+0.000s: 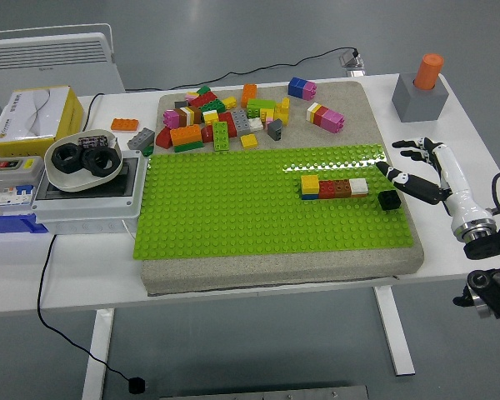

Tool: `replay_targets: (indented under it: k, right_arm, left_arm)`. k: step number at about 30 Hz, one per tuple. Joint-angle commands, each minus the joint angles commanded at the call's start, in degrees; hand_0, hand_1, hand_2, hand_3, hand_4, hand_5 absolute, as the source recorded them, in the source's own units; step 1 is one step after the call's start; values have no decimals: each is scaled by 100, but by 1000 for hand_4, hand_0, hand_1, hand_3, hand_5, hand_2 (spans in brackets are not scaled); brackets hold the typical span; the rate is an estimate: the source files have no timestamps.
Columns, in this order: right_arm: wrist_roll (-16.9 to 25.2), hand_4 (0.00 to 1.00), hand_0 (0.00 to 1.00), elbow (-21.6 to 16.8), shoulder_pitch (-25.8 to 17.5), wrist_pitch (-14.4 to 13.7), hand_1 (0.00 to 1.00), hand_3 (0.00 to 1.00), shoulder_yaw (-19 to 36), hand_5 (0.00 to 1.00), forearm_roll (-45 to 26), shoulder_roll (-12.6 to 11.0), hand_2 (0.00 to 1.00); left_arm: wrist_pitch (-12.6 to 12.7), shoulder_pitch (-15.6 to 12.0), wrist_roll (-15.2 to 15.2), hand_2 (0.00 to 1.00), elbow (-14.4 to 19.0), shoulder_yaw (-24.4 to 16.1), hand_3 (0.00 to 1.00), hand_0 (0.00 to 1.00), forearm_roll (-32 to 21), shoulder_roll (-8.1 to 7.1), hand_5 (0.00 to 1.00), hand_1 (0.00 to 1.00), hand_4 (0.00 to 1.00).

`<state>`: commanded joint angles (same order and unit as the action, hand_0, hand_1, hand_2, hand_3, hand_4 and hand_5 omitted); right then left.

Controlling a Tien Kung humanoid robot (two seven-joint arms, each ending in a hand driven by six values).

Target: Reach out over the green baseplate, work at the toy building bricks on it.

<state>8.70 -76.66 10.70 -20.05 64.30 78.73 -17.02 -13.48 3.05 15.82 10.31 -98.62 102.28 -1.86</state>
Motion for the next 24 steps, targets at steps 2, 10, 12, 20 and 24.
replay_targets:
  k: [2, 10, 12, 20, 24]
  right_arm:
    - [158, 918, 732, 21, 1, -10, 696, 580, 59, 398, -261, 43, 739]
    - [450, 916, 718, -122, -80, -20, 684, 624, 223, 420, -734, 52, 731]
    - [446, 916, 718, -164, -97, -22, 684, 624, 277, 420, -703, 12, 731]
    - [574, 883, 692, -360, -112, -28, 655, 606, 581, 376, -552, -138, 688]
    - [525, 883, 692, -390, -89, -28, 655, 606, 649, 376, -377, -196, 688]
  left_arm:
    - [23, 12, -43, 714, 0, 130, 806, 765, -126, 15, 998, 722, 998]
    - [65, 31, -109, 717, 0, 280, 815, 764, -341, 82, 998, 722, 998]
    - [67, 58, -117, 717, 0, 266, 815, 764, -321, 93, 998, 722, 998]
    - [66, 259, -277, 713, 0, 632, 803, 762, -747, 51, 998, 722, 998]
    - [50, 362, -297, 713, 0, 736, 803, 762, -948, 49, 998, 722, 998]
